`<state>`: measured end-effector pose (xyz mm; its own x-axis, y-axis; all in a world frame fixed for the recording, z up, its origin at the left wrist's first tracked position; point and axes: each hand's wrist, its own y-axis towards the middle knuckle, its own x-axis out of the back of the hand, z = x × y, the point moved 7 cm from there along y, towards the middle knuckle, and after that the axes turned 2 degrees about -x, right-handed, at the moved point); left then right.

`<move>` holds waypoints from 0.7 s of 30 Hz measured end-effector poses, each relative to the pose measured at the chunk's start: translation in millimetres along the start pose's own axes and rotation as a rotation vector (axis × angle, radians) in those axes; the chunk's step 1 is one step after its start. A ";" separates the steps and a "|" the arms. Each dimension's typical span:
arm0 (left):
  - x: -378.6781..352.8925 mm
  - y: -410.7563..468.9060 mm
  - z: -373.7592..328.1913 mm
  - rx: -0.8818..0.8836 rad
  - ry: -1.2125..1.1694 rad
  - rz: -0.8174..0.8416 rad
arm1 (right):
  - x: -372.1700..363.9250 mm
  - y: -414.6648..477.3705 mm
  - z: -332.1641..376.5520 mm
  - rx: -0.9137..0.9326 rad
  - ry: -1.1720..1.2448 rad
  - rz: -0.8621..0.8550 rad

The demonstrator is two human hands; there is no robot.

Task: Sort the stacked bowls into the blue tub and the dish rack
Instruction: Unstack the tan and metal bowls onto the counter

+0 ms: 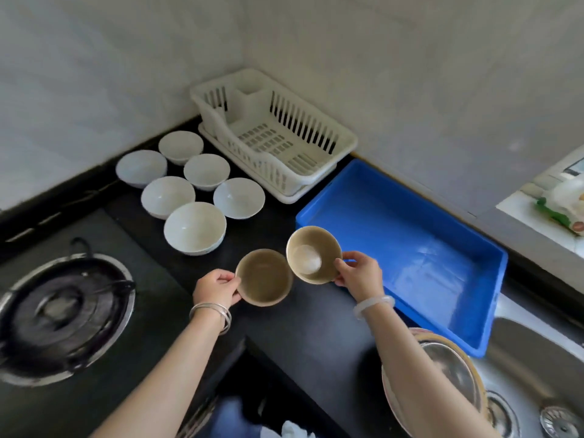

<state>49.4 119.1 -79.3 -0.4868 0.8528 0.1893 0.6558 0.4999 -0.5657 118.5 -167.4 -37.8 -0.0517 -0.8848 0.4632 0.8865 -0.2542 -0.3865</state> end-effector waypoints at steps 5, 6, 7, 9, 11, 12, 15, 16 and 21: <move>28.2 27.8 10.1 0.045 -0.050 -0.075 | -57.5 23.4 17.8 -0.046 -0.035 0.044; 30.8 32.3 11.8 0.054 -0.052 -0.079 | -66.7 27.5 19.0 -0.060 -0.049 0.047; 33.0 36.5 13.7 0.063 -0.054 -0.082 | -75.2 31.7 19.7 -0.072 -0.066 0.051; 35.6 43.7 16.6 0.076 -0.063 -0.084 | -89.9 40.0 19.3 -0.100 -0.084 0.059; 36.9 50.0 18.5 0.091 -0.081 -0.090 | -101.5 47.3 17.7 -0.133 -0.085 0.070; 37.4 52.6 19.1 0.100 -0.093 -0.095 | -106.2 50.0 17.1 -0.146 -0.089 0.076; 38.8 58.6 20.9 0.120 -0.115 -0.104 | -116.0 56.2 15.9 -0.176 -0.098 0.084; 39.2 59.8 21.5 0.126 -0.117 -0.105 | -118.4 57.7 16.0 -0.181 -0.093 0.084; 38.5 63.2 24.1 0.143 -0.134 -0.105 | -130.9 62.4 16.4 -0.215 -0.046 0.108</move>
<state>58.2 179.8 -127.1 -0.6268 0.7646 0.1502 0.5138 0.5505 -0.6580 188.1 -61.0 -109.5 0.0637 -0.8940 0.4434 0.7675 -0.2401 -0.5943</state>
